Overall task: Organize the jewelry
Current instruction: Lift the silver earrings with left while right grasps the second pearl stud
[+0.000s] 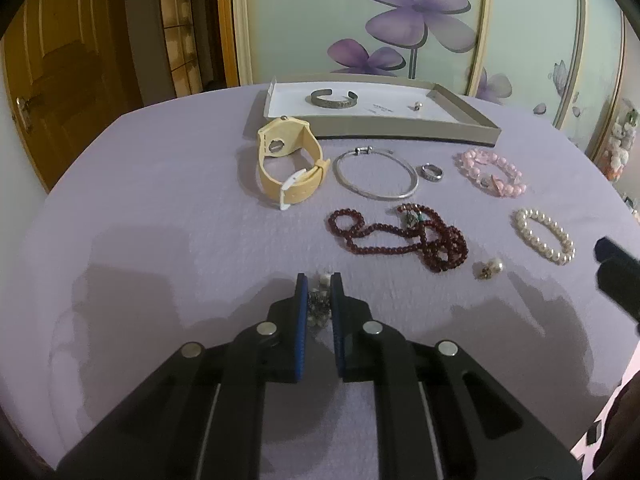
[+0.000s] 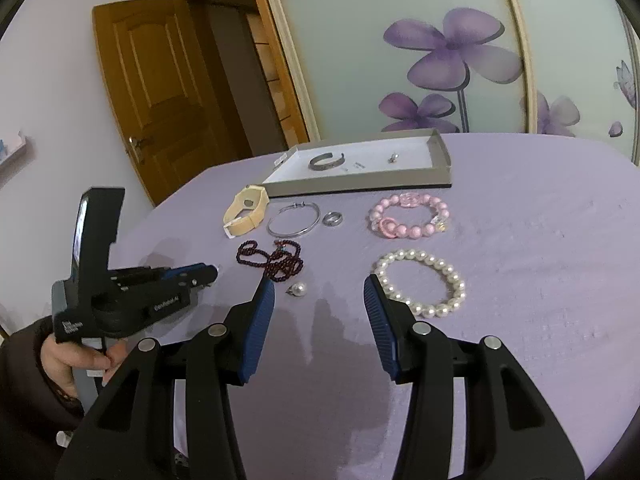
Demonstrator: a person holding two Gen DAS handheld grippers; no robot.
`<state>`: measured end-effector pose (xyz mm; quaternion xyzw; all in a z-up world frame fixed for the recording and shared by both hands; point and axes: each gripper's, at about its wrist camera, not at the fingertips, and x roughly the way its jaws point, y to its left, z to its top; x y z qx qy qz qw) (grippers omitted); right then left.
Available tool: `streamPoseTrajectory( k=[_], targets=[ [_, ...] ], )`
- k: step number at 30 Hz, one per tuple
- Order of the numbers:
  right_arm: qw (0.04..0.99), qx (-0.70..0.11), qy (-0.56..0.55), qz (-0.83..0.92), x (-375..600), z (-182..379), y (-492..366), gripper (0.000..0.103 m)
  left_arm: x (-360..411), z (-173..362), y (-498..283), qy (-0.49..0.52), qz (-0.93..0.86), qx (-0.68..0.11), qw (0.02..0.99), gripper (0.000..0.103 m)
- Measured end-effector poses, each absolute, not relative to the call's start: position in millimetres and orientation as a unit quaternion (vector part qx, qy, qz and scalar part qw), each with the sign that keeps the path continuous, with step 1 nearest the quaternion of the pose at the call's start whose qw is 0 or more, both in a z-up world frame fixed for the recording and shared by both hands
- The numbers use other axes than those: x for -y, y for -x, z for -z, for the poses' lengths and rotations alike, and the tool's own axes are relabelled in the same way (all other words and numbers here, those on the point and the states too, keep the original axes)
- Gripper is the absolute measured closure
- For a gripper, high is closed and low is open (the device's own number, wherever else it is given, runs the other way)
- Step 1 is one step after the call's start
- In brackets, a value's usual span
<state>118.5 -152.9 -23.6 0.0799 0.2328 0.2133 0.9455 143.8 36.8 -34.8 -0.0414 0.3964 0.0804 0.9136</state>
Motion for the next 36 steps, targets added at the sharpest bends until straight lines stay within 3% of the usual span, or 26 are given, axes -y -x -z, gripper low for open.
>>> streamPoseTrajectory(
  k=[2, 3, 14, 22, 30, 32, 36],
  targets=[
    [0.943, -0.242, -0.073, -0.216, 145.4, 25.2, -122.6, 0.054, -41.8, 28.1, -143.8, 0.048, -0.080, -0.389, 0.917, 0.092],
    [0.942, -0.247, -0.068, -0.217, 141.1, 26.9, -124.3, 0.054, -44.3, 22.7, -143.6, 0.050, -0.081, -0.382, 0.919, 0.097],
    [0.928, -0.314, -0.029, -0.198, 110.2, 34.7, -158.9, 0.056, -72.5, -35.0, -151.0, 0.071, -0.086, -0.308, 0.945, 0.097],
    [0.921, -0.338, 0.004, -0.191, 94.6, 39.1, -172.8, 0.078, -76.0, -51.7, -152.6, 0.078, -0.077, -0.290, 0.951, 0.097],
    [0.921, -0.341, 0.014, -0.186, 89.4, 41.2, -177.1, 0.079, -75.0, -57.0, -155.8, 0.081, -0.071, -0.286, 0.952, 0.097],
    [0.922, -0.342, 0.020, -0.182, 88.8, 41.7, -177.4, 0.088, -74.8, -58.0, -157.7, 0.081, -0.069, -0.286, 0.952, 0.097],
    [0.919, -0.345, 0.019, -0.188, 91.3, 40.3, -176.9, 0.089, -74.6, -60.7, -162.2, 0.082, -0.064, -0.286, 0.952, 0.097]
  ],
)
